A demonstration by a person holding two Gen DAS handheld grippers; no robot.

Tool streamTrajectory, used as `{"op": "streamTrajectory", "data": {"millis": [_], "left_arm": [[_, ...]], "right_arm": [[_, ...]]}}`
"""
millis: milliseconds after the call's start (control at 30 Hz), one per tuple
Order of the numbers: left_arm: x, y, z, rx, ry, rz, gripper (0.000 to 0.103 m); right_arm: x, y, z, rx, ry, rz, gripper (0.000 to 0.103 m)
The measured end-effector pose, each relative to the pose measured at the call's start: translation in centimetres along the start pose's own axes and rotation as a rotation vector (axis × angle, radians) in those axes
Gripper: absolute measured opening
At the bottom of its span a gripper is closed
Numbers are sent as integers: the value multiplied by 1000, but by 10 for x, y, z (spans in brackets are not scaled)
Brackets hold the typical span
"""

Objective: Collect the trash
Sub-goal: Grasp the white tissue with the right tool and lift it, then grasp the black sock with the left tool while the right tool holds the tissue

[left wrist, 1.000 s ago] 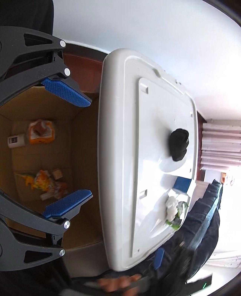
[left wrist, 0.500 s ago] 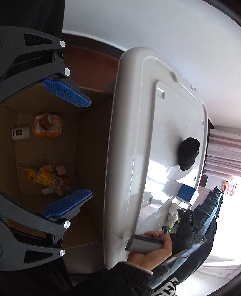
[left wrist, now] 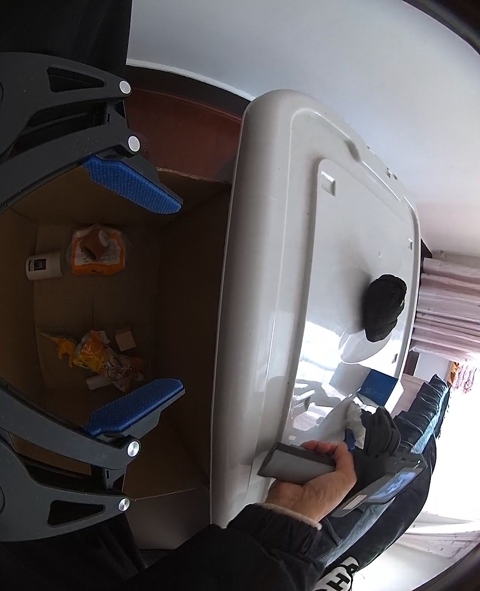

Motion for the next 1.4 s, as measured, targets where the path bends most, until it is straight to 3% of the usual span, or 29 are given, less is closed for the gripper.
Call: {"op": "streamTrajectory", "data": {"millis": [167, 400, 567, 667, 900, 1033, 1267, 1400], "left_arm": [[1, 1, -3, 10, 0, 2, 89], [7, 4, -14, 75, -30, 44, 89], [17, -15, -21, 97, -31, 80, 89], [26, -42, -16, 118, -23, 106, 89], [52, -120, 25, 189, -80, 335, 89], [59, -161, 50, 230, -63, 432, 89], [65, -202, 104, 130, 11, 497, 89], [62, -208, 139, 52, -15, 508, 89]], "right_arm": [[15, 21, -28, -29, -50, -21, 36], [18, 73, -98, -91, -120, -195, 37], [10, 115, -160, -34, -152, -319, 37], [11, 133, -179, 15, -142, -351, 37], [25, 137, -174, 19, -161, -313, 37], [27, 134, -167, 6, -183, -284, 37], [20, 137, -156, -17, -193, -298, 37], [17, 137, -150, -28, -196, -307, 37]]}}
Point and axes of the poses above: each gripper's, at about its wrist camera, not at the fingertips, and z roughly the way its jaws point, x to its right, y to its underside, the point moved 3 cm from there along z, roughly the way its jaws point, and after that the axes turned 7 degrees about -z, right-handed, at the moved point
